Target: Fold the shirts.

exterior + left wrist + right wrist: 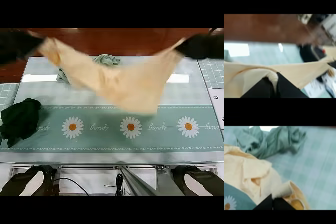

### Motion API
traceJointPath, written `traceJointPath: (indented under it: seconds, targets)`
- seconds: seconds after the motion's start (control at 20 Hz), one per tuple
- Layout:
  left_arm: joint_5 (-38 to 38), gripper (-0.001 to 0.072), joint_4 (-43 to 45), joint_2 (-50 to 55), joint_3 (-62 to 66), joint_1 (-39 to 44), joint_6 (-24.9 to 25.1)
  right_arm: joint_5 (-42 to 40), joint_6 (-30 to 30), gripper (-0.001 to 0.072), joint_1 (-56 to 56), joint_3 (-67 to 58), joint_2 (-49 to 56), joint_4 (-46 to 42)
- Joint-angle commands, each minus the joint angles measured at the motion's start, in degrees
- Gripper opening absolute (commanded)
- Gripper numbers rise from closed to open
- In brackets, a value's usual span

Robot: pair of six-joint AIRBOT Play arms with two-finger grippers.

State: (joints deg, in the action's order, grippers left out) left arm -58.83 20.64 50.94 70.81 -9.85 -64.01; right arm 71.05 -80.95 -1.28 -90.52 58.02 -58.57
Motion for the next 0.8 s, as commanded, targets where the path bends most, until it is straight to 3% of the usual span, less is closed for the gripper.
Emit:
traceJointPath:
  seconds: [0.0,0.25,0.45,0.55,0.75]
  targets:
    - [4.6,0.0019,9.3,-5.1,17.2,-2.0,-8.5,3.1,-3.0,0.0034,0.6,-16.4,-7.3,-6.3]
    - [4.0,0.0019,32.8,-15.2,26.8,-6.0,-18.0,4.2,-6.1,0.0034,0.6,-16.8,-23.6,-17.1]
    - [-6.3,0.0019,48.1,-22.0,26.8,-6.2,-21.4,10.9,-9.0,0.0034,0.6,-16.8,-30.8,-24.8]
    - [-15.7,0.0019,51.4,-23.1,26.5,-6.2,-21.4,15.7,-10.1,0.0034,0.6,-16.8,-32.0,-26.4]
    - [-29.4,0.002,48.3,-24.3,15.6,-6.2,-24.4,24.2,-10.6,0.0034,0.7,-11.3,-32.1,-23.3]
